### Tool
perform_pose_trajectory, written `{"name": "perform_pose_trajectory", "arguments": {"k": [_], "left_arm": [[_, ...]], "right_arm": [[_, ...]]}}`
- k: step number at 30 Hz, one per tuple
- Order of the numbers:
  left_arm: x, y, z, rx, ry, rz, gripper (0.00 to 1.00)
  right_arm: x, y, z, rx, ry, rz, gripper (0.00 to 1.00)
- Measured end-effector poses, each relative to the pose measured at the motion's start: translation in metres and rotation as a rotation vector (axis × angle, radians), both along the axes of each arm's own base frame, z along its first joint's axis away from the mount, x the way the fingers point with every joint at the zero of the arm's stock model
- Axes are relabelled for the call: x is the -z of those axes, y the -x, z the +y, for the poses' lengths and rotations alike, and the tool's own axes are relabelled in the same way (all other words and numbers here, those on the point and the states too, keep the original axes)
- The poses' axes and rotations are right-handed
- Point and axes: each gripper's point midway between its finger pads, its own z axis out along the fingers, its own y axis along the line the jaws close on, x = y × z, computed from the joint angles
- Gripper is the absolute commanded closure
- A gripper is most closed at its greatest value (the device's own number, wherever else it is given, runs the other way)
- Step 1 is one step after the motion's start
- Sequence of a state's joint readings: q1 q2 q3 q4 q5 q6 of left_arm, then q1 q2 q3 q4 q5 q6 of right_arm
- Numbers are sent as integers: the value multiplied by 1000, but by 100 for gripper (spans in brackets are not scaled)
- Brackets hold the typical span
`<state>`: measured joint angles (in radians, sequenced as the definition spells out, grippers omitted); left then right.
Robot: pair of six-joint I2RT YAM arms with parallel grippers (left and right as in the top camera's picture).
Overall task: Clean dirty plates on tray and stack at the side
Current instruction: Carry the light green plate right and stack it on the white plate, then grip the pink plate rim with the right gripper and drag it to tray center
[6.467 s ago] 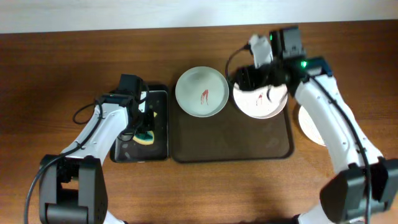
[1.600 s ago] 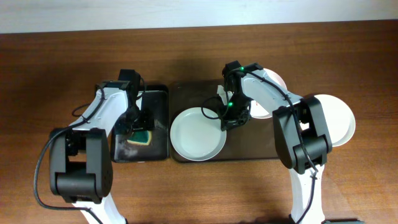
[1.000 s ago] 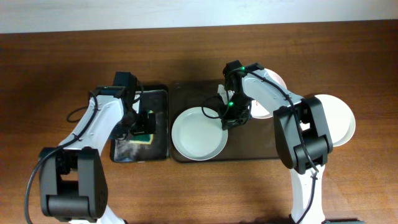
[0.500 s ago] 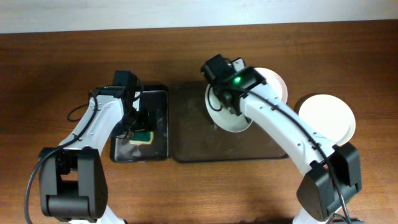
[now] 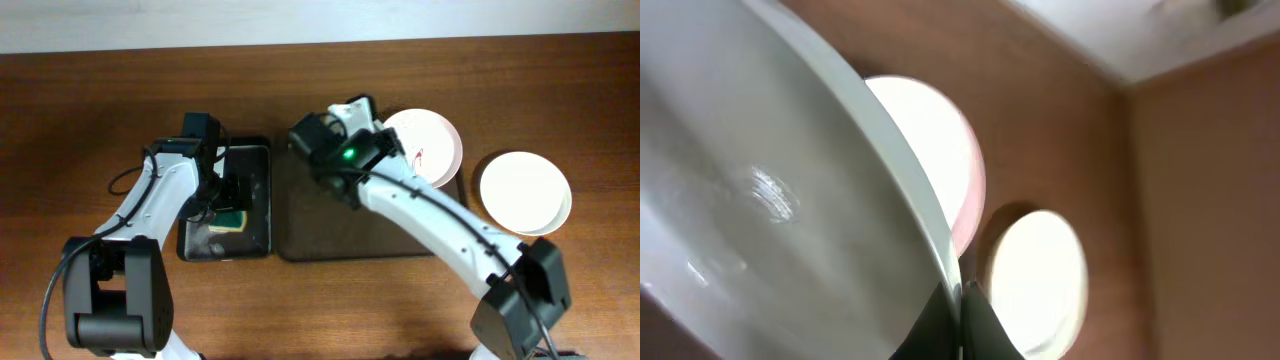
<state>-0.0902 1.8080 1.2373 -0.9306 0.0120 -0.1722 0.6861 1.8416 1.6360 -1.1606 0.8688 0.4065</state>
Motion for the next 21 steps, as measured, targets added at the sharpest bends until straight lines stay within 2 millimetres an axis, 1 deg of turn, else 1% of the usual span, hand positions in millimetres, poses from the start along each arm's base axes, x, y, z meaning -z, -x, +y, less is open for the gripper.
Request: {"name": "perform_pose_trajectory", "arguments": {"k": [1,3,4,5,6,7,9,10,12,14,16,17,18,19,20,21], "left_arm": [[0,0,0,0,0,0,0],[0,0,0,0,0,0,0],[0,0,0,0,0,0,0],[0,0,0,0,0,0,0],[0,0,0,0,0,0,0],[0,0,0,0,0,0,0],[0,0,0,0,0,0,0],[0,0,0,0,0,0,0],[0,0,0,0,0,0,0],[0,0,0,0,0,0,0],[0,0,0,0,0,0,0],[0,0,0,0,0,0,0],[0,0,0,0,0,0,0],[0,0,0,0,0,0,0],[0,0,0,0,0,0,0],[0,0,0,0,0,0,1]], "right_arm": [[14,-6,-21,82,-106,55,96],[31,-13,-57,209,-255,125,96],[41,-15,-83,300,-372,170,96],[47,-15,-95,347,-446,197,96],[53,-15,-130,456,-551,214,96],[56,-13,-160,542,-616,213,96],[59,-7,-192,636,-735,217,96],[61,-4,-208,678,-766,210,96],[71,22,-267,845,-830,192,96],[87,50,-298,966,-858,199,96],[104,74,-321,1060,-881,193,96],[112,86,-331,1104,-889,193,89],[117,92,-335,1125,-902,191,41],[122,97,-338,1136,-929,188,40],[122,91,-335,1104,-962,180,40],[121,83,-328,1051,-1008,186,40]]}}
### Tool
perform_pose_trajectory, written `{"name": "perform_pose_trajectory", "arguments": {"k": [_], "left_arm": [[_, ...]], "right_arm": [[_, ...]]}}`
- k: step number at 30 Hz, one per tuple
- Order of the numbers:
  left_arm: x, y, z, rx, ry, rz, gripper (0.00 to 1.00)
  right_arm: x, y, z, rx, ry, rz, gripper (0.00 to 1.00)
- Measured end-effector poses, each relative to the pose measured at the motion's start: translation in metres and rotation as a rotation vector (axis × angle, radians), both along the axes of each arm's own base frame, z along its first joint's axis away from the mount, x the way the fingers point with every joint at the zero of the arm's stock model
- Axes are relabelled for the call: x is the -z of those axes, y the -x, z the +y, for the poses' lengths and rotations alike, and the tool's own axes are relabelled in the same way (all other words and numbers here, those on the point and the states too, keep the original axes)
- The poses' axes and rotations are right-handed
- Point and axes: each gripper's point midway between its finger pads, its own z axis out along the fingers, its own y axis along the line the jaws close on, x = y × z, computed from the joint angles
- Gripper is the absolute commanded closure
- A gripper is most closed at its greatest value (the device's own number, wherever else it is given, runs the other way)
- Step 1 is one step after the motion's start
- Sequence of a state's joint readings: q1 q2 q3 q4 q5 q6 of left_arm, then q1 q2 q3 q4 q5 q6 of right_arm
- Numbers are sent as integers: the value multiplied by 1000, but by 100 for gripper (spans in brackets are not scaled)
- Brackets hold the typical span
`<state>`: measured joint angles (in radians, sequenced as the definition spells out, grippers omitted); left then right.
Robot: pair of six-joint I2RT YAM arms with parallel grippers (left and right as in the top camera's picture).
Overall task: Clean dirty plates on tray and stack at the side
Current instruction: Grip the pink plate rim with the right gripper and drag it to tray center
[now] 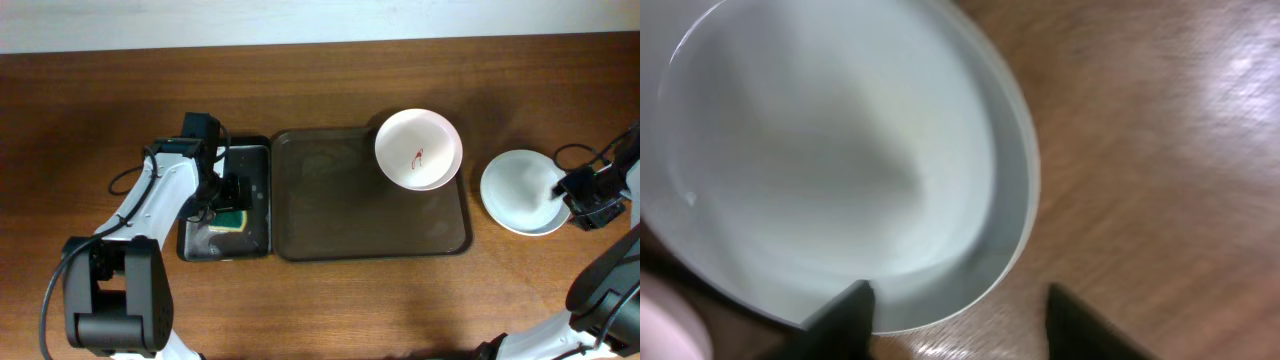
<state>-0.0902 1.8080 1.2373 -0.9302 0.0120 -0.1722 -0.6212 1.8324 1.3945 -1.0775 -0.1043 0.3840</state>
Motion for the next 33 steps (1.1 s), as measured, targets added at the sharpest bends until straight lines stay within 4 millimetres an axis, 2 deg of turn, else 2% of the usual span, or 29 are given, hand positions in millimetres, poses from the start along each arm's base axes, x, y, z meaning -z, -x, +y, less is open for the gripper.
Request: {"name": "perform_pose_trajectory", "arguments": {"k": [1,2,3,4,5,6,7,8,10,13,14,18,19,22,25,33], "left_arm": [[0,0,0,0,0,0,4],[0,-2,0,0,1,-8,11],[0,-5,-2,3,3,-23,30],[-2,-15,-8,17,16,-64,54],[-3,-21,-19,41,32,-94,100],[-7,-28,-34,72,52,-132,100],[-10,-32,-48,107,66,-162,100],[-15,-31,-77,180,93,-189,100],[-17,-30,-102,241,110,-214,100],[-19,-24,-137,332,129,-241,100],[-20,-22,-142,342,132,-244,100],[-19,-24,-144,346,134,-252,100],[-13,-23,-143,346,128,-234,100],[2,-23,-128,309,43,-204,100],[2,-28,-115,276,-32,-219,100],[5,-26,-101,239,-73,-197,100]], "right_arm": [[-1,-6,12,-45,-42,-26,48],[-3,-15,33,-136,-94,-56,59],[-4,-19,54,-215,-122,-55,65],[-5,-28,76,-316,-136,-66,74],[-5,-36,102,-416,-151,-75,91],[-6,-40,120,-493,-157,-79,95],[-6,-44,142,-574,-159,-79,96],[-6,-46,160,-640,-165,-81,96],[-6,-49,187,-731,-168,-83,96],[-6,-48,215,-816,-170,-80,96],[-6,-48,220,-831,-171,-79,96],[-6,-46,224,-841,-175,-71,96],[-6,-45,224,-840,-175,-70,96],[-6,-44,224,-839,-178,-64,96],[-6,-44,224,-840,-178,-64,96],[-6,-43,224,-839,-181,-59,96]]}}
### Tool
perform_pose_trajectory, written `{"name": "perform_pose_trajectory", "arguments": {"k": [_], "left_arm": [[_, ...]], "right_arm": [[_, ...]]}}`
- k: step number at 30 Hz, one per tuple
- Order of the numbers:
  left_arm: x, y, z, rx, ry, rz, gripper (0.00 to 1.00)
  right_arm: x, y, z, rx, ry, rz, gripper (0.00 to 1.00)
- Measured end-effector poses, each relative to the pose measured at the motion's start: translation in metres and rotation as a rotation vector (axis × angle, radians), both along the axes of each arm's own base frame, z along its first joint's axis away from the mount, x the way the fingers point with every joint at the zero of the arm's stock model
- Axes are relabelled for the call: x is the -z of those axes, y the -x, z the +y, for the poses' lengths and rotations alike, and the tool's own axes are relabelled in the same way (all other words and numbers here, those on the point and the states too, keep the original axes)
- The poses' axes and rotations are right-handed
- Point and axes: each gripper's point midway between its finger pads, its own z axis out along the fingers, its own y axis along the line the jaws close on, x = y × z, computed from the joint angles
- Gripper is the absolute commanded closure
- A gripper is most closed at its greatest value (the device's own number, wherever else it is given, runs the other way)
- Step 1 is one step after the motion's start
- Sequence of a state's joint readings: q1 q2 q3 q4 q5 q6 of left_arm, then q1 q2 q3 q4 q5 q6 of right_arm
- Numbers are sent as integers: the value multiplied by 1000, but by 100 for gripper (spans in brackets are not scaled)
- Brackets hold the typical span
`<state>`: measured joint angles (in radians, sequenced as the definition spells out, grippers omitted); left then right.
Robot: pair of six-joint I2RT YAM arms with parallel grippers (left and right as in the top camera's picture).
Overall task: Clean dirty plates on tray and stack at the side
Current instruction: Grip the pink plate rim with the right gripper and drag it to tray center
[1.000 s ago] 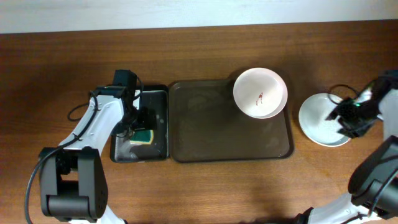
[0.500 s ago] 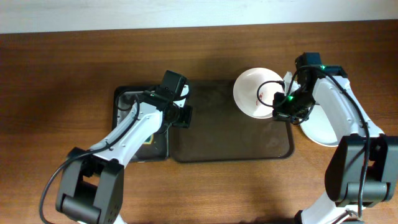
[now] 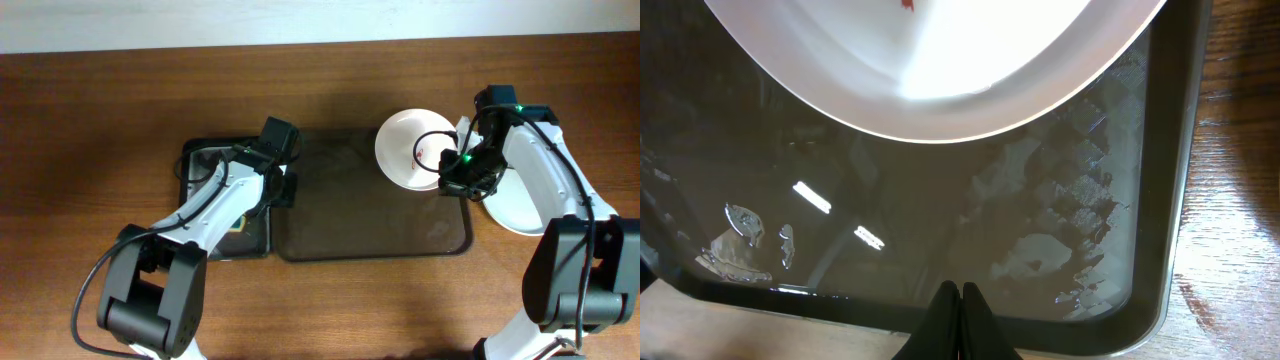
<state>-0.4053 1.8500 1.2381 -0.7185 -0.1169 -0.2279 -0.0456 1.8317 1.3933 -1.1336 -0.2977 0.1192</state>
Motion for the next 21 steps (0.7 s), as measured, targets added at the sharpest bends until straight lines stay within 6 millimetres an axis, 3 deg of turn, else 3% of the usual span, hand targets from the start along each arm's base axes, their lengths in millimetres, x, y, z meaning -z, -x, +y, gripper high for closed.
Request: {"name": "perform_pose_trajectory", "arguments": {"k": [11,17,21], "left_arm": [[1,-7,30,-117,-63,-14,100],[-4,-17,-24,-16,220,-19,100],[22,-11,-27,-12,219,49,100]], "right_arm": [[0,2,0,0,0,7,96],[0,2,0,0,0,8,96],[0,2,0,0,0,10,96]]}}
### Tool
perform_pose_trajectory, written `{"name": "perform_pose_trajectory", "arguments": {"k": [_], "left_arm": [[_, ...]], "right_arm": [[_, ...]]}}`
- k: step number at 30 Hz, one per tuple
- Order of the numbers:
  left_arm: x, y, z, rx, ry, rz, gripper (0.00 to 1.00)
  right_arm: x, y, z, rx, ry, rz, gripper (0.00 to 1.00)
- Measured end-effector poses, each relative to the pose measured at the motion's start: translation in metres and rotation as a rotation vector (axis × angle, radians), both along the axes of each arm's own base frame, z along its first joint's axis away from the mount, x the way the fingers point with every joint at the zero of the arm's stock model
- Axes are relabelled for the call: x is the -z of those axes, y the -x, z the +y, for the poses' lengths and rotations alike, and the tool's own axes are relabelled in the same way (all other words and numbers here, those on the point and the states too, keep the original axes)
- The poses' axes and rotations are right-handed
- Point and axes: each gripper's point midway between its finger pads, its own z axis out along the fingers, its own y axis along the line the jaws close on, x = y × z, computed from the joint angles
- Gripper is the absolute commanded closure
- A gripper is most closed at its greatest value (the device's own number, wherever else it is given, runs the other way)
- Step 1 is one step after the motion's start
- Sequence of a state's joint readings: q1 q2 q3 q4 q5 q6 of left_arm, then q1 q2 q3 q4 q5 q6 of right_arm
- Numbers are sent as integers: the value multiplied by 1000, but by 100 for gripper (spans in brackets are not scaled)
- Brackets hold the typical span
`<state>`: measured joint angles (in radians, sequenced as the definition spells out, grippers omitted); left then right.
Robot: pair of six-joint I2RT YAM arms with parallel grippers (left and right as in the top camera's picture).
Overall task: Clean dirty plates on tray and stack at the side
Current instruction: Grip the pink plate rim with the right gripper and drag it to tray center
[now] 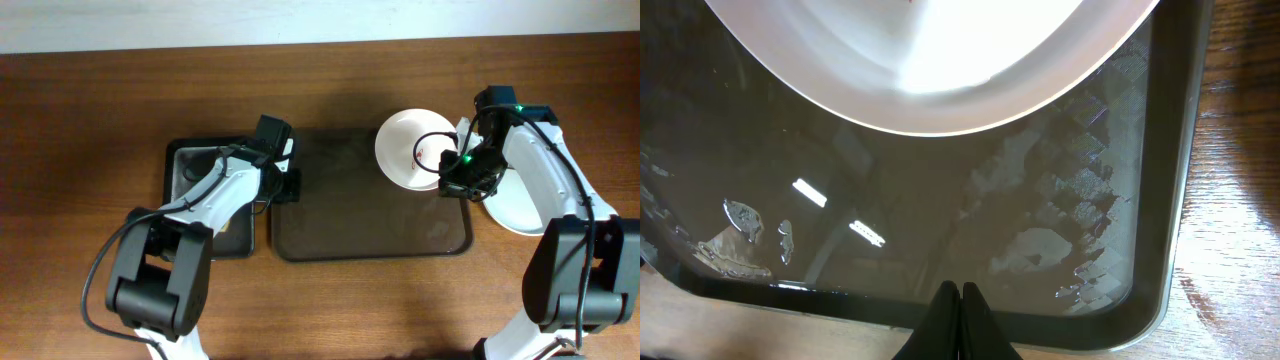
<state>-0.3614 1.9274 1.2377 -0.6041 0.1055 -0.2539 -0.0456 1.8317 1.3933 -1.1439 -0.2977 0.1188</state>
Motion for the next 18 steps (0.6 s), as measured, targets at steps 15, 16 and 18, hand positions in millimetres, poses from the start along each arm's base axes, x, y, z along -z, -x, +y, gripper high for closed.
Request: {"name": "perform_pose_trajectory", "arguments": {"k": [15,16,18], "left_arm": [[12,10,50,-177,-262,39,100],[11,11,51,-177,-264,43,96],[-4,9,49,-184,-239,20,53]], "right_arm": [[0,-1,0,0,0,-3,74],[0,-3,0,-6,0,-16,68],[0,-19,-1,-11,4,-82,59]]}}
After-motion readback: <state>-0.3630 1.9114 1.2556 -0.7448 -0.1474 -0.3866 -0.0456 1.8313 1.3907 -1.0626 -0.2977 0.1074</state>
